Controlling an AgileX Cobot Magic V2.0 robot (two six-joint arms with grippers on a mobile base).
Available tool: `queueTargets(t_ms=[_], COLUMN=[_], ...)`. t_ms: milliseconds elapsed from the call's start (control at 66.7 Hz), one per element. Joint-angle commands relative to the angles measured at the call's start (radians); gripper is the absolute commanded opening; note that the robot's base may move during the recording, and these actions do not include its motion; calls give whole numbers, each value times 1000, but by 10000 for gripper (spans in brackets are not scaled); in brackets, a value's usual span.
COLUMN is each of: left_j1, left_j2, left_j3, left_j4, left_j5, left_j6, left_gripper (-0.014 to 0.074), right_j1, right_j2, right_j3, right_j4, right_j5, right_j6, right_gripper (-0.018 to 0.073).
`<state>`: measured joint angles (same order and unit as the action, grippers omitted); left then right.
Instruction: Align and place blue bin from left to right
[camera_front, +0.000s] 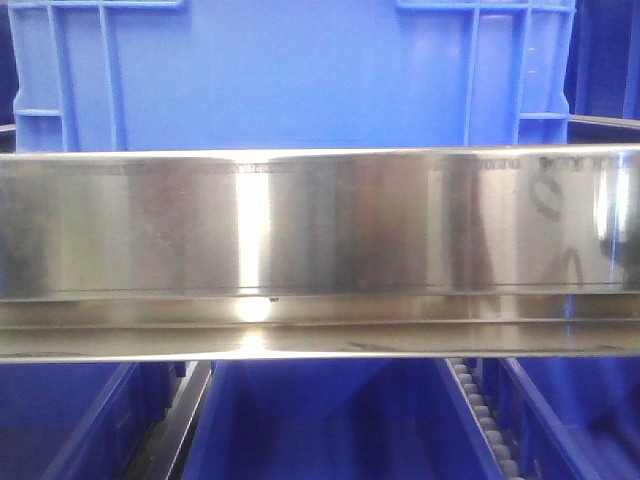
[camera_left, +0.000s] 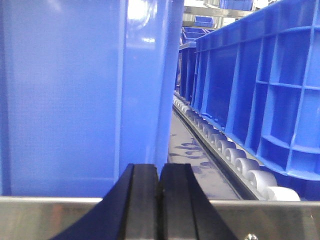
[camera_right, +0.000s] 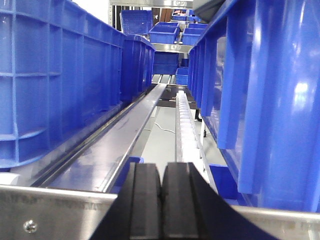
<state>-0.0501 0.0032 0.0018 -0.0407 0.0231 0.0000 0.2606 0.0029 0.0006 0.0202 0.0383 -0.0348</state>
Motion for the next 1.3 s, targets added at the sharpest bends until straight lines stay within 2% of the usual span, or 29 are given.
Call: queueTargets(t_ms=[0,960,1050,1110,1245,1290], left_j1=[-3,-3,-3,-3,-3,-3], left_j2=[-3,-3,-3,-3,-3,-3], left_j3=[-2,-2,-2,-2,-21,-49], left_j4=[3,3,3,-7,-7,-7], left_j5=[-16,-16,-29,-110,-287,-308], left_j6=[-8,-8,-8,-8,-8,-8], left_gripper=[-111,-111,-111,-111,-111,-111], right_j1=[1,1,1,1,1,1], right_j2=[-3,-3,-3,-3,-3,-3], right_j3=[-1,-1,-1,-1,-1,-1], right_j4=[-2,-2,-2,-2,-2,-2], right_j5=[-20,-30,-114,-177,-424,-479], right_j6=[-3,-3,-3,-3,-3,-3], right_gripper=[-166,-166,-166,-166,-166,-166])
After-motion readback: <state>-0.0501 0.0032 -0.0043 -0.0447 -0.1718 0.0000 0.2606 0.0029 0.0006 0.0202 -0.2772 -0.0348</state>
